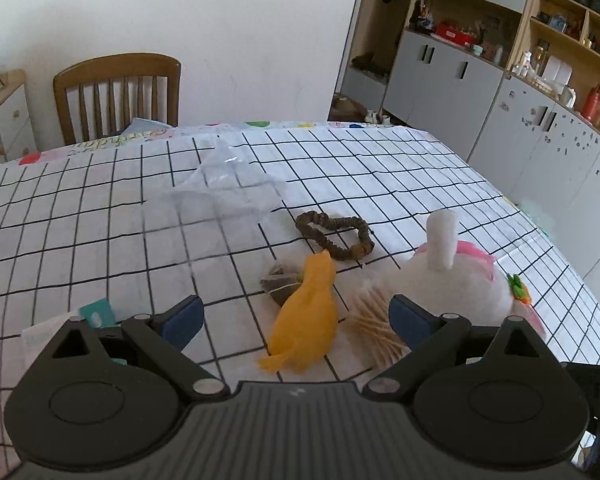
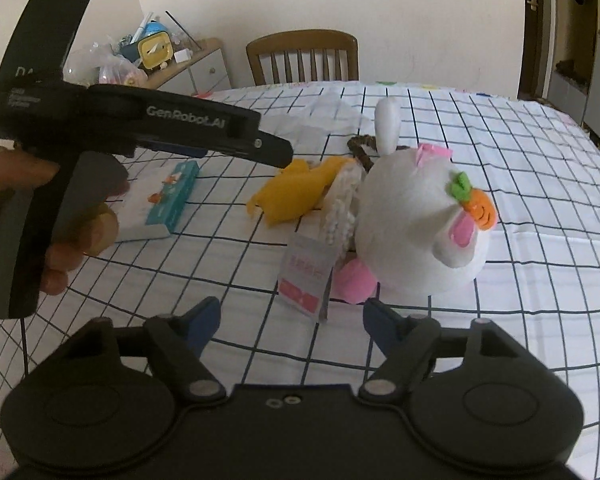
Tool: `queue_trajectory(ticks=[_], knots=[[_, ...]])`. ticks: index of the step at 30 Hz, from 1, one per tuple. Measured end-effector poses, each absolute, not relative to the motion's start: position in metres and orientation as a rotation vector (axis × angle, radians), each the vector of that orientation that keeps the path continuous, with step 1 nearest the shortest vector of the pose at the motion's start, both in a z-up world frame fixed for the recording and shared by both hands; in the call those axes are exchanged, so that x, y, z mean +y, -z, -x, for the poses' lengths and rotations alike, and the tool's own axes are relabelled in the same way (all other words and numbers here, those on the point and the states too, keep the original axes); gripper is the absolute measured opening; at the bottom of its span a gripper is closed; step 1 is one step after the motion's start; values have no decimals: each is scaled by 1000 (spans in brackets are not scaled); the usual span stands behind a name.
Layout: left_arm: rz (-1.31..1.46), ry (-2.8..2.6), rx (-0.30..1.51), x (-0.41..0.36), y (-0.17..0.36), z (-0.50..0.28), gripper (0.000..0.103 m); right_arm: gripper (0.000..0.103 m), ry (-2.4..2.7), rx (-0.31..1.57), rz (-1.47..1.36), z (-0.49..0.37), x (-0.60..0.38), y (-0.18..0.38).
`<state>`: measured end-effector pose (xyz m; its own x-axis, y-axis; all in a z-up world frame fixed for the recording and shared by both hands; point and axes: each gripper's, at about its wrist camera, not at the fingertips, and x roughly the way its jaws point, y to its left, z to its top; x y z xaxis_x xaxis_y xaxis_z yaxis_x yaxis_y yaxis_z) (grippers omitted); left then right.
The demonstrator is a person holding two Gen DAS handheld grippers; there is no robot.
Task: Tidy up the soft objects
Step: 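Grasp the yellow rubber duck with the left tool while the right tool grasps the pink packet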
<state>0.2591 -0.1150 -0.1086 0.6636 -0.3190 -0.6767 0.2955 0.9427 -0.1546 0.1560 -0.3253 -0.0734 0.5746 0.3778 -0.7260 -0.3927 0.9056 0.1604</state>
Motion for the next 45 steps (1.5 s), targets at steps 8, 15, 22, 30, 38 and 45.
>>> queue_trajectory(ticks=[8, 15, 22, 30, 38, 45], knots=[[-5, 375, 810, -125, 133, -276, 99, 66, -450, 870, -7, -168, -323, 81], [-10, 395, 832, -132, 144, -287, 90, 50, -433, 869, -43, -178, -321, 82], [6, 401, 861, -133, 151, -296, 57, 29, -411, 881, -46, -181, -321, 87], [-3, 402, 862, -133, 151, -297, 38, 10, -411, 870, -47, -178, -319, 86], [-15, 384, 846, -130, 142, -287, 27, 4, -408, 840, -50, -171, -320, 79], [-4, 355, 820, -117, 126, -267, 26, 4, -398, 808, -56, -160, -323, 69]])
